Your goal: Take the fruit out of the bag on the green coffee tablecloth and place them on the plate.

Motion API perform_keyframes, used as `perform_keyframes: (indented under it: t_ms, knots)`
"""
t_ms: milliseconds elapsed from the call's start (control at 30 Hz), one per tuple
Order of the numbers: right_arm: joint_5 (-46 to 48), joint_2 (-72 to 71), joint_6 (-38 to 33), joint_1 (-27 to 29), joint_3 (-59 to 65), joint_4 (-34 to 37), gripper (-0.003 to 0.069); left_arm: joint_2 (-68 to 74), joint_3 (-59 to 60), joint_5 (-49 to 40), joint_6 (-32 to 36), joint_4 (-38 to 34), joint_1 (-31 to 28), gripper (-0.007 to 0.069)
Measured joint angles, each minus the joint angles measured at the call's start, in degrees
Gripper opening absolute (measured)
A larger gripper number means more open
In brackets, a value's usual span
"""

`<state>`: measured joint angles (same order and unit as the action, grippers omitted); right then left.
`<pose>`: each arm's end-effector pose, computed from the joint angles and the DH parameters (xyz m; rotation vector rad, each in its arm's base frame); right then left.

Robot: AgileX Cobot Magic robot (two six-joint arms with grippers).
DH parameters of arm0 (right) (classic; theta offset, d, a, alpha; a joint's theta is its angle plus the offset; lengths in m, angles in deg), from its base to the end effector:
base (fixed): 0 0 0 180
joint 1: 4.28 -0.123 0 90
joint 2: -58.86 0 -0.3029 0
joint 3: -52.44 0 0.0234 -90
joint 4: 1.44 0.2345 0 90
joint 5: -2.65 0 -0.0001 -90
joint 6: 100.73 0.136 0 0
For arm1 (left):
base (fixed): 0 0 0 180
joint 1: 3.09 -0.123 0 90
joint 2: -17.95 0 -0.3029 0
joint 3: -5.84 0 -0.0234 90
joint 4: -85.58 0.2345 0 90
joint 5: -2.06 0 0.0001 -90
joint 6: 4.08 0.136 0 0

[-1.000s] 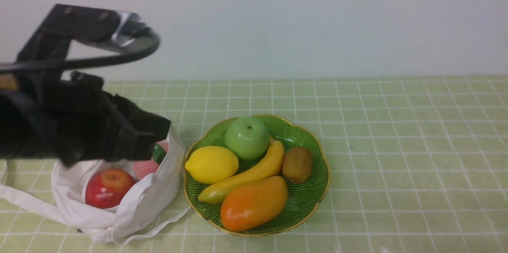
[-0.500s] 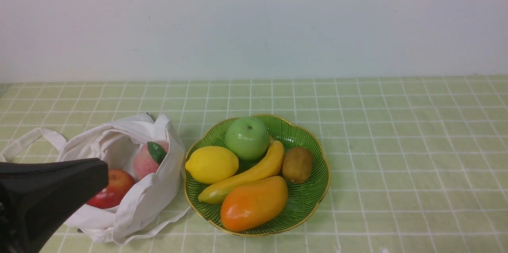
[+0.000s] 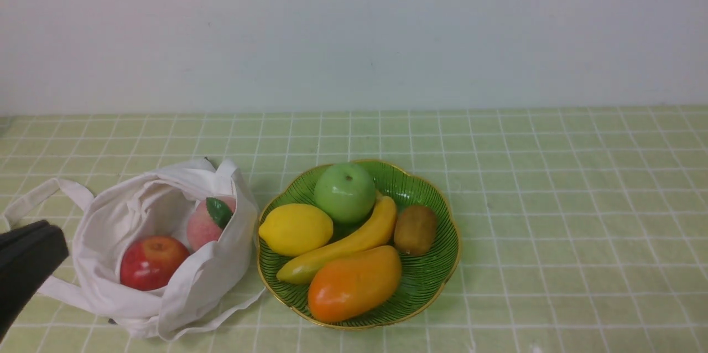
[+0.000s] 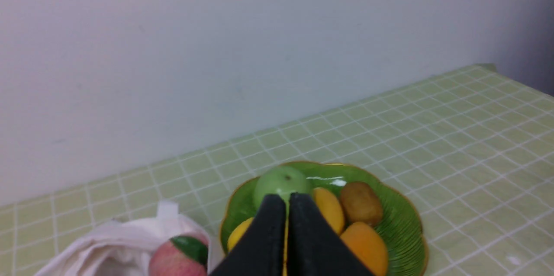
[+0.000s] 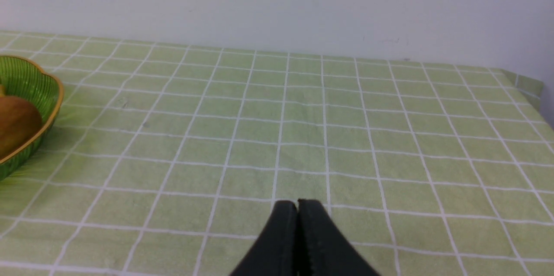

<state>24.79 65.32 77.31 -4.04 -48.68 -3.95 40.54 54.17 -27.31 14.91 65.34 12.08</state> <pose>0.0605 -0.0025 0.1586 -0.0549 1.8753 -0.0698 0.0584 -0.0398 0.3176 0.3710 1.6922 -0.3271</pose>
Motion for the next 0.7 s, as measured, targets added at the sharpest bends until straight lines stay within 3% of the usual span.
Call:
perform_keyframes:
  t_ms: [33,167,233,433,700]
  knots:
    - [0.00,0.00,0.00,0.00,0.00,0.00,-0.0013,-0.38,0.42,0.11,-0.74,0.58,-0.06,-0.0008]
    - [0.00,0.00,0.00,0.00,0.00,0.00,-0.0013,-9.45,11.78,3.50,-15.76,13.08,-3.54,-0.0008]
    - [0.00,0.00,0.00,0.00,0.00,0.00,-0.0013,-12.30,16.01,4.55,-18.22,16.39,-5.90,-0.0008]
    - [0.00,0.00,0.00,0.00,0.00,0.00,-0.0013,-15.89,27.96,4.66,-17.48,18.89,-12.29,-0.0008]
    - [0.06,0.00,0.00,0.00,0.00,0.00,-0.0013,-15.89,30.79,7.16,-14.88,18.92,-13.16,-0.0008]
